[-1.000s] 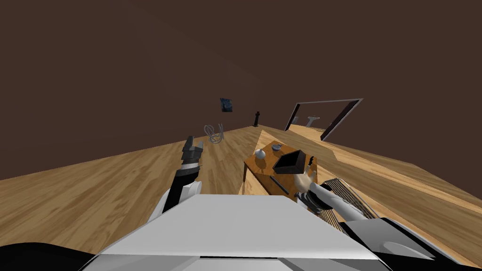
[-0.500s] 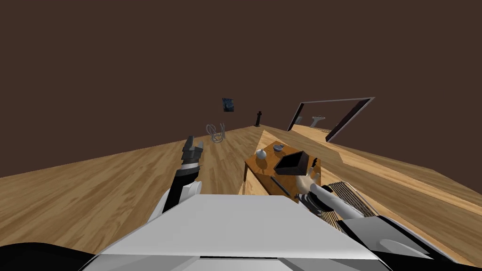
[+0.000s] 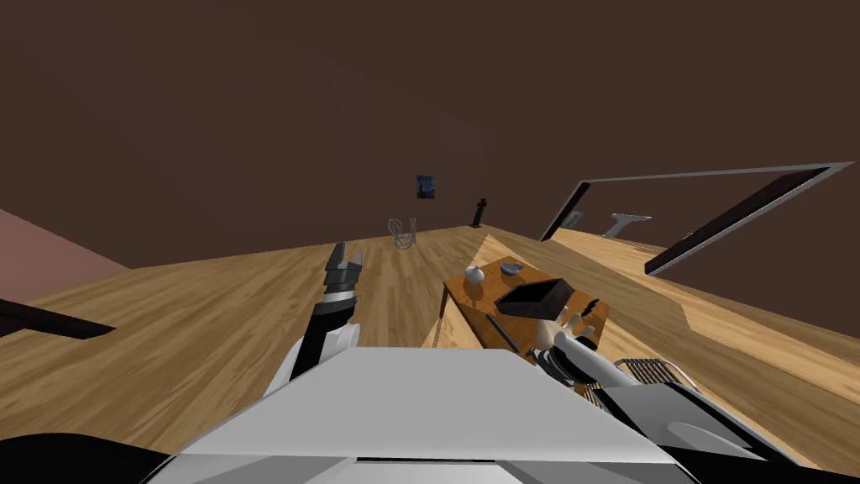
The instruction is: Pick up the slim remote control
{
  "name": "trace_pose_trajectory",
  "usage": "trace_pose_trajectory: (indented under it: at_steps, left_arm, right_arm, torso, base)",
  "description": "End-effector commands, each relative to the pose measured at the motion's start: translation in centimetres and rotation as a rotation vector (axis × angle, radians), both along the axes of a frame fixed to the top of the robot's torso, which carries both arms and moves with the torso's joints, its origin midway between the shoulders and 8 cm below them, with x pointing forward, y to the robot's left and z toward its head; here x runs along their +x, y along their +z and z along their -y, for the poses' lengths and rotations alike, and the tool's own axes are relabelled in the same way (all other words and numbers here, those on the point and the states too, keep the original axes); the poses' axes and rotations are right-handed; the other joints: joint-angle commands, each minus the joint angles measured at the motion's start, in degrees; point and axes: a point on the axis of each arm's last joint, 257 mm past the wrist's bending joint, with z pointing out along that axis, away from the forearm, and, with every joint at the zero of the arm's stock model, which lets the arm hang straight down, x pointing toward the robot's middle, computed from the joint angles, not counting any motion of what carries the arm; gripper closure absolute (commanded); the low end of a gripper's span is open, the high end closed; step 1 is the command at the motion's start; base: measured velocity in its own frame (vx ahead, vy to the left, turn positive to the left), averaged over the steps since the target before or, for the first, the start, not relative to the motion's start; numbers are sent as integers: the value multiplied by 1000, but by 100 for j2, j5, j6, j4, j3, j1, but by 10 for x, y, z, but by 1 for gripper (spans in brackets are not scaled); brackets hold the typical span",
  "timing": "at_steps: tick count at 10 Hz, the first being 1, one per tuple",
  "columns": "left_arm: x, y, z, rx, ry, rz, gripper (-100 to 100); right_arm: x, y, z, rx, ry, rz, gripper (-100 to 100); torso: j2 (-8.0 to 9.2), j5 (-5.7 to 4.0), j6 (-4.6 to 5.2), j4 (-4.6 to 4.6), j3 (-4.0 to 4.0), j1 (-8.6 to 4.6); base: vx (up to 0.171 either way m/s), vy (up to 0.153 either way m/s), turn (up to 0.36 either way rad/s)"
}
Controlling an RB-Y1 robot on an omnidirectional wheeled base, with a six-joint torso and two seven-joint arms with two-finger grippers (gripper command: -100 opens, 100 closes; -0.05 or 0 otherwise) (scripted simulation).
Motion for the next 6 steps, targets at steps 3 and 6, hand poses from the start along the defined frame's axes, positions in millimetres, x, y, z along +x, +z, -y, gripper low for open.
trace_pose_trajectory:
  at_steps: [3, 6]
  left_arm:
    - [0, 0, 0, 0, 0, 0, 0]
    - [0, 0, 0, 0, 0, 0, 0]
  right_arm:
    - [-10, -8, -3, 0, -123, -3, -100]
    - [-15, -12, -4, 0, -173, -5, -100]
  torso:
    - [-7, -1, -10, -2, -5, -3]
    - [15, -11, -15, 6, 9, -6]
  base:
    - [-140, -38, 306]
    - [-174, -29, 304]
